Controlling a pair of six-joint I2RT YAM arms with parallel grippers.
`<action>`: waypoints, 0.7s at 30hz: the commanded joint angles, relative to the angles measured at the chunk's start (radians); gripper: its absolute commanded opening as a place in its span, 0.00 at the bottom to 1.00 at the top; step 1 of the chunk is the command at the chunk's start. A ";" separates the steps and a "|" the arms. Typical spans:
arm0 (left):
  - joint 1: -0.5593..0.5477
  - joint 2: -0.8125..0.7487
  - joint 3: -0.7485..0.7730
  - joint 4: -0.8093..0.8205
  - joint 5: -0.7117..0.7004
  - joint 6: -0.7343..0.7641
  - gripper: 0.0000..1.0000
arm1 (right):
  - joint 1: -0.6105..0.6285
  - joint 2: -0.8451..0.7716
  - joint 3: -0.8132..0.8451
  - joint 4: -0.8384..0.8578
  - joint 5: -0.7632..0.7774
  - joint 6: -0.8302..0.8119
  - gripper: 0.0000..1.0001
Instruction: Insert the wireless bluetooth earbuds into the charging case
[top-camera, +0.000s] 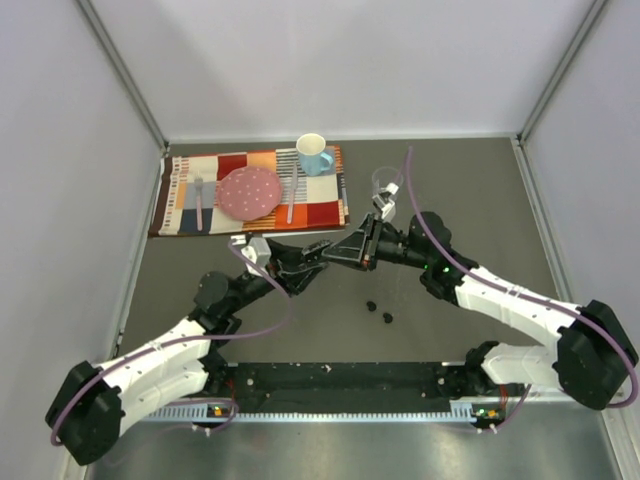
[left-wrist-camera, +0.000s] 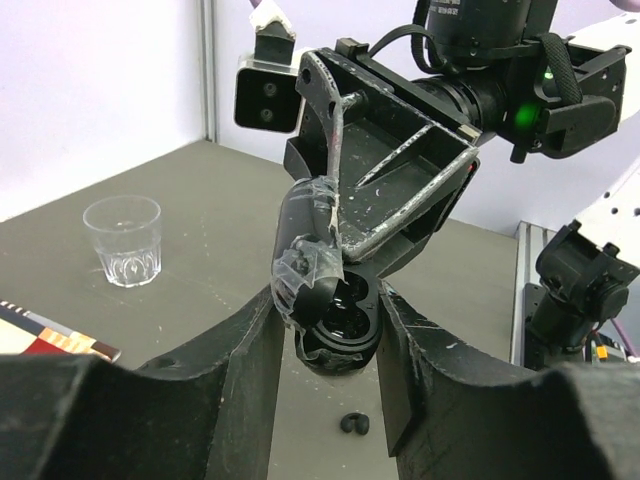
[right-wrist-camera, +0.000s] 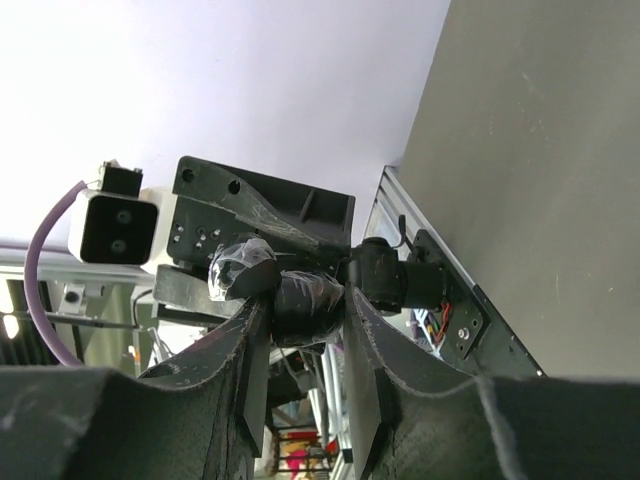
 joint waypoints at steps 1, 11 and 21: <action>-0.004 -0.007 0.036 0.022 -0.035 -0.038 0.46 | 0.004 -0.044 -0.001 0.052 0.013 -0.021 0.00; -0.004 -0.031 0.017 0.002 -0.043 -0.038 0.49 | 0.004 -0.058 -0.034 0.092 0.041 0.017 0.00; -0.004 -0.043 -0.007 0.031 -0.028 -0.004 0.25 | 0.004 -0.059 -0.046 0.115 0.041 0.045 0.00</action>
